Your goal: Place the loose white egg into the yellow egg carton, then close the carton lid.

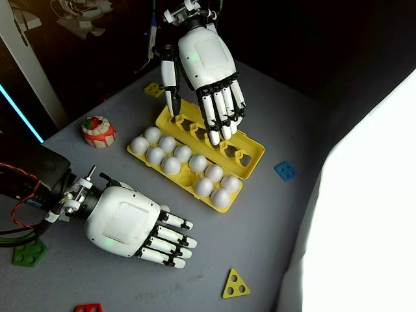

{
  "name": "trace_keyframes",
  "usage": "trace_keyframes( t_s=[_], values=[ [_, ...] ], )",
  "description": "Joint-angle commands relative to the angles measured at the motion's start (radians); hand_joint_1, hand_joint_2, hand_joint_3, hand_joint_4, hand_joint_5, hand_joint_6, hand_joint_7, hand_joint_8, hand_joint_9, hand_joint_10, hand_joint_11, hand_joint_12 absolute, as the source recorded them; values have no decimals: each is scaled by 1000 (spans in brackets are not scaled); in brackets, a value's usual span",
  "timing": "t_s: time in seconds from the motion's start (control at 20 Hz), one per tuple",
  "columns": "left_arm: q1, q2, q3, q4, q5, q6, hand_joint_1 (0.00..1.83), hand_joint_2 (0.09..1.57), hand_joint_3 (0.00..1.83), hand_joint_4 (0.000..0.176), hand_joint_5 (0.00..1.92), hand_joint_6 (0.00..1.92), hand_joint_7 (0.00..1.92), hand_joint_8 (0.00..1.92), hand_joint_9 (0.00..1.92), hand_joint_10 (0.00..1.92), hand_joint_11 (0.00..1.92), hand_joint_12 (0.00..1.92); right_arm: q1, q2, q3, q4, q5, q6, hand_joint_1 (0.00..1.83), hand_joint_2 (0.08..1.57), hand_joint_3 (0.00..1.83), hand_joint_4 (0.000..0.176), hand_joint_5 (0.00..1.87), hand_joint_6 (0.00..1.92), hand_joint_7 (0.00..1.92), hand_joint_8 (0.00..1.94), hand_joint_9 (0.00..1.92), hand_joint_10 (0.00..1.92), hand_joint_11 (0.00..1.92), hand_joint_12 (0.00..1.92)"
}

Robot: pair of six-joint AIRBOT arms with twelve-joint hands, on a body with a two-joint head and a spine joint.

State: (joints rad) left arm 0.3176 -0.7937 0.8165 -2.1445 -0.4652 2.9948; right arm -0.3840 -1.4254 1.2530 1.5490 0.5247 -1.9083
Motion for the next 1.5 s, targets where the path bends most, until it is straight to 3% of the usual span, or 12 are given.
trace_keyframes(
  t_s=[0.0,0.4,0.6,0.75,0.85,0.95,1.0,1.1,1.15,1.3,1.45],
  values=[
    [-13,1,6,31,32,3,547,1218,0,52,254,7,221,0,269,5,0,919,6,2,4,-43,28,10,1259,982,0,0,451,23,67,8,0,0,0,0],
    [-18,1,6,31,32,3,525,1225,2,54,246,3,242,6,293,4,0,928,7,-5,10,-43,29,13,1294,1004,9,0,562,73,99,13,0,0,0,0],
    [-21,0,11,31,26,3,480,1249,7,61,200,0,196,0,262,0,0,862,8,-6,10,-44,30,13,1254,1041,27,0,593,92,99,9,0,0,0,0],
    [-30,0,13,31,18,3,460,1258,6,50,197,0,223,5,279,5,0,893,9,-6,11,-44,31,13,1178,1059,36,0,615,106,115,12,0,0,0,0],
    [-33,0,14,31,16,3,488,1248,1,56,190,0,204,2,272,2,0,904,9,-6,12,-44,32,13,1174,1060,36,0,687,142,143,20,1,0,0,0],
    [-33,0,17,31,17,3,542,1228,0,58,221,7,224,5,297,8,0,968,9,-6,12,-44,33,13,1141,1059,10,0,580,705,306,6,94,19,0,0],
    [-34,0,19,31,20,3,544,1227,0,54,220,5,245,13,306,11,0,974,9,-6,12,-44,34,13,1134,1128,22,0,818,1054,380,19,130,31,0,0],
    [-34,0,23,31,26,3,529,1230,0,62,216,1,255,9,298,5,0,941,10,-6,12,-44,34,13,1167,1091,0,0,1028,913,554,55,195,51,14,10],
    [-34,0,24,31,27,3,527,1233,0,61,213,0,258,6,292,2,0,918,10,-6,12,-44,34,13,1170,1080,1,0,1051,881,615,14,215,39,2,79],
    [-34,1,25,28,27,3,524,1235,1,61,218,2,259,3,303,5,0,936,13,-5,11,-44,33,13,1173,1082,1,0,1044,893,645,3,208,21,0,6],
    [-34,2,28,28,27,3,523,1237,1,62,216,1,278,7,305,4,0,924,19,14,-6,-172,7,157,1170,1086,0,0,1038,902,636,4,199,13,0,0]
  ],
)
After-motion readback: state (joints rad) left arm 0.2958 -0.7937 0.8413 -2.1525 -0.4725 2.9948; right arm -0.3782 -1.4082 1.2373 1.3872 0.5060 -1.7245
